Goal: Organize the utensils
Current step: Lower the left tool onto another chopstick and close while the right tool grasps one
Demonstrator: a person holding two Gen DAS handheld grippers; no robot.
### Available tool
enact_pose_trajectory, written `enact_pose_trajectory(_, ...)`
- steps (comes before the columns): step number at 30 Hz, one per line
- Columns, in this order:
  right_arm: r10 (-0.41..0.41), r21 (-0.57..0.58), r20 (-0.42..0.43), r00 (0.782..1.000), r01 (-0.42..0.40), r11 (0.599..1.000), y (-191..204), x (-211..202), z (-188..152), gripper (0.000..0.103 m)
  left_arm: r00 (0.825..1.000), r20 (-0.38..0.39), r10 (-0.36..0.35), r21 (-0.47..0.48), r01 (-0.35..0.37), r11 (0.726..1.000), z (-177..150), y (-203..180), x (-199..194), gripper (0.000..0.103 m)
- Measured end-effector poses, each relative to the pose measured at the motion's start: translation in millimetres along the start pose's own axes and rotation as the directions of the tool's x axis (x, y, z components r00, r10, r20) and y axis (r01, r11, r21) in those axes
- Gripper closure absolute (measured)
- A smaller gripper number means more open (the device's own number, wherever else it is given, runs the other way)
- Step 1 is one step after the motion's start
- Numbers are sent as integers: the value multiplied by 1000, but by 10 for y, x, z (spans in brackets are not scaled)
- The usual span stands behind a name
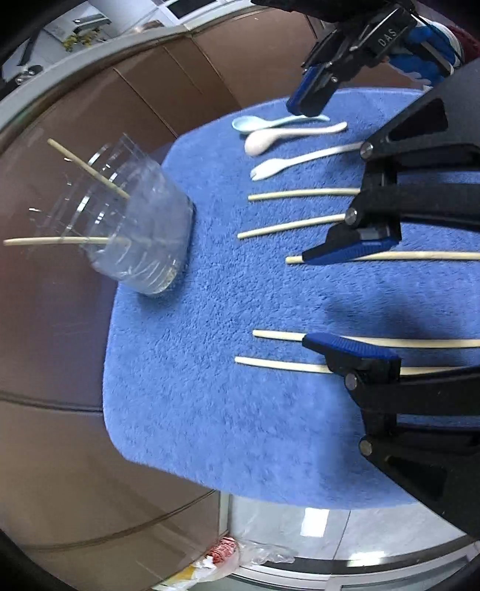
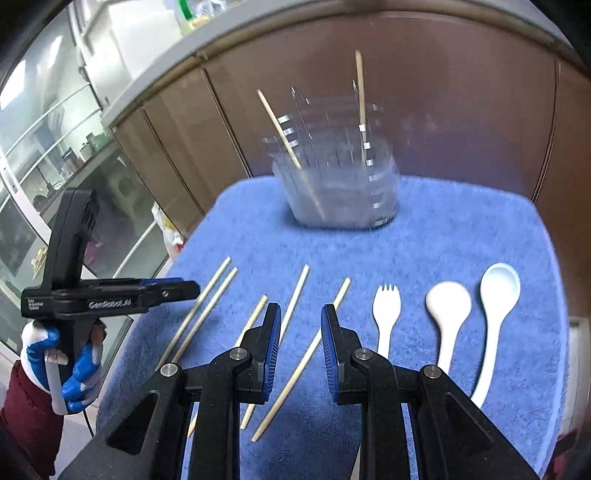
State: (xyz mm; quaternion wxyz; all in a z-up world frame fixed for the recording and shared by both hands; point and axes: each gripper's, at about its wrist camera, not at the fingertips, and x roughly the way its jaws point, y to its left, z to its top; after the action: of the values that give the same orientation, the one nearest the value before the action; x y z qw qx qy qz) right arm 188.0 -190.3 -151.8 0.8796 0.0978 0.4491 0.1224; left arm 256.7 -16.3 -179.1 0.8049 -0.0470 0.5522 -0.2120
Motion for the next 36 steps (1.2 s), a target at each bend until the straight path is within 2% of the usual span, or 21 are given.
enact_pose_trajectory(6,5,44,-69,998,-2,999,-189,275,-10,81,998,-46,45,14,-45,999,172,34,234,69)
enact_pose_trajectory(10,5,66,-111,994,2,998,-286,452,16,81,995,-93,40,7,-39,999,218,91,384,77)
enact_pose_trajectory(16,35,108,-163,986,-17,994,-327,641,124,81,989,-140,47,10,-46,999,262,129,521,82)
enact_pose_trajectory(24,-50,85,-260,964,74,994,-287,994,355,80,986,-161,30,-1,-31,1000,316,156,564,83)
enact_pose_trajectory(29,-101,55,-311,945,124,991,-219,1213,395,81,987,-158,27,-9,-29,1000,307,217,544,91)
enact_pose_trajectory(33,-145,21,-316,937,160,987,-115,1266,403,81,987,-158,27,-18,-30,999,302,275,517,95)
enact_pose_trajectory(36,-173,-3,-321,931,182,983,-32,1309,402,86,986,-160,36,-18,-39,999,301,277,513,97)
